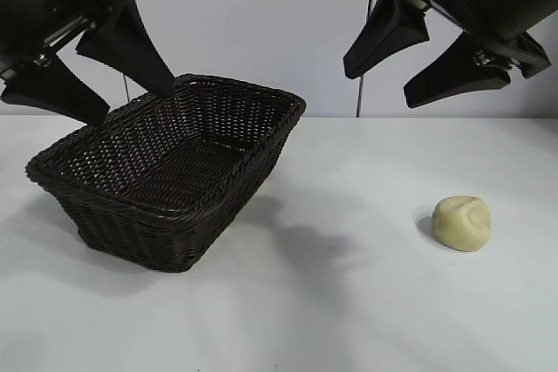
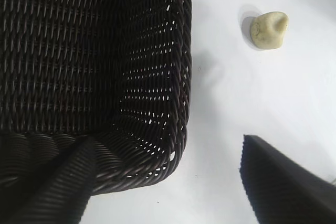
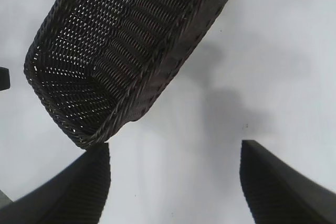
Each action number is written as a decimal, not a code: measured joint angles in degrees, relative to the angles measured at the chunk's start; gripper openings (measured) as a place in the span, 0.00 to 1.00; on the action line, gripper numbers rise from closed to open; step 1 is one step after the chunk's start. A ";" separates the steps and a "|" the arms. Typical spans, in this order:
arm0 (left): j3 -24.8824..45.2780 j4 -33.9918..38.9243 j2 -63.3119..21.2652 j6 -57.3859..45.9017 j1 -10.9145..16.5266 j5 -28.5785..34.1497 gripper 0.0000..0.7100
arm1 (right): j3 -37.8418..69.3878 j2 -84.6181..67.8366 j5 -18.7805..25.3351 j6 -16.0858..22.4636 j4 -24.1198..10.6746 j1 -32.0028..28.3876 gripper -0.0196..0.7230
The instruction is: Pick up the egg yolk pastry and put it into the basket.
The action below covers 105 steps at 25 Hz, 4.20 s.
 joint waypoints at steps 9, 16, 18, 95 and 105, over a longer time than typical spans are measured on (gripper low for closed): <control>0.00 -0.06 0.00 0.06 0.00 -0.05 0.78 | 0.00 0.00 0.00 0.00 0.00 0.00 0.71; 0.00 -0.90 0.00 -0.46 0.00 -0.05 0.78 | 0.00 0.00 0.00 0.00 0.00 0.00 0.71; 0.00 -0.96 0.00 -3.48 0.00 0.25 0.78 | 0.00 0.00 0.00 0.00 0.00 0.00 0.71; -0.84 35.35 14.24 -94.96 -5.04 -5.68 0.14 | 0.00 0.00 0.11 0.00 -2.53 0.00 0.71; -5.25 21.44 13.52 -61.57 -0.03 1.77 0.14 | 0.00 0.00 0.11 0.00 -2.58 0.00 0.71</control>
